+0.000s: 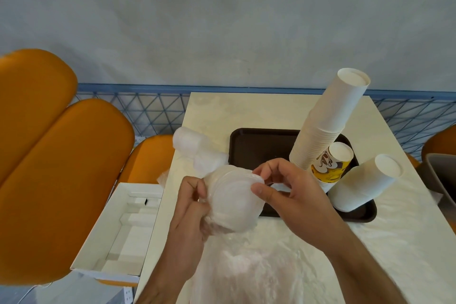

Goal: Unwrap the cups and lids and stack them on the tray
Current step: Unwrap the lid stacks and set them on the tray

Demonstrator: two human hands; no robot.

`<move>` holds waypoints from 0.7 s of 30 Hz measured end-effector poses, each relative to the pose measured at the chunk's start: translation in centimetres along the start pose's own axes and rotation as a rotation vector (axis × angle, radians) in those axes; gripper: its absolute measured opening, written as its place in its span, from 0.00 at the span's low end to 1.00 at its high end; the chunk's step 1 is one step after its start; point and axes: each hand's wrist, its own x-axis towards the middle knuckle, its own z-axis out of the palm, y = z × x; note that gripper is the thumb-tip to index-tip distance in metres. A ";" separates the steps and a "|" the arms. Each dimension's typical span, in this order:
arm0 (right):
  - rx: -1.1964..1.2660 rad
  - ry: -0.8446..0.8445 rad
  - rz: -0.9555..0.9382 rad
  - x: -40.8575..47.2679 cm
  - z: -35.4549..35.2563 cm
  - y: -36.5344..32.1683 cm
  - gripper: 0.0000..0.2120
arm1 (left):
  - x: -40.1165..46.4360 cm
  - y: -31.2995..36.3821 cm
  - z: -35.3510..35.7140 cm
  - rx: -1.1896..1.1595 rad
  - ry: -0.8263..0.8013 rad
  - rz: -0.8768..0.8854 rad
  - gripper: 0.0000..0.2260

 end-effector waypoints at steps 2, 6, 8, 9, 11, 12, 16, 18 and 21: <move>0.036 0.001 0.010 0.0 -0.1 0.1 0.03 | -0.3 0.1 0.2 0.032 -0.030 0.017 0.10; 0.084 0.015 0.048 0.0 -0.1 0.1 0.03 | -0.7 1.4 0.7 0.044 -0.138 -0.003 0.24; 0.101 0.018 0.056 0.0 -0.1 0.1 0.03 | -0.8 1.7 0.8 0.013 -0.221 -0.024 0.27; 0.109 0.018 0.061 0.0 -0.1 0.0 0.03 | -0.8 1.7 0.9 0.001 -0.250 -0.040 0.26; 0.127 0.005 0.068 0.0 -0.1 0.1 0.03 | -0.8 1.7 0.9 0.022 -0.255 -0.072 0.23; 0.141 -0.005 0.073 -0.1 -0.1 0.2 0.03 | -0.8 1.6 1.0 0.064 -0.234 -0.072 0.22; 0.352 -0.032 0.096 -0.1 -0.4 0.3 0.04 | -0.9 1.9 1.4 0.174 -0.131 -0.024 0.17; 0.613 -0.038 0.134 -0.2 -0.6 0.1 0.09 | -1.0 2.2 1.6 0.139 -0.104 -0.017 0.14; 0.668 -0.017 0.147 -0.3 -0.6 0.1 0.08 | -1.1 2.5 1.8 0.093 -0.101 -0.028 0.09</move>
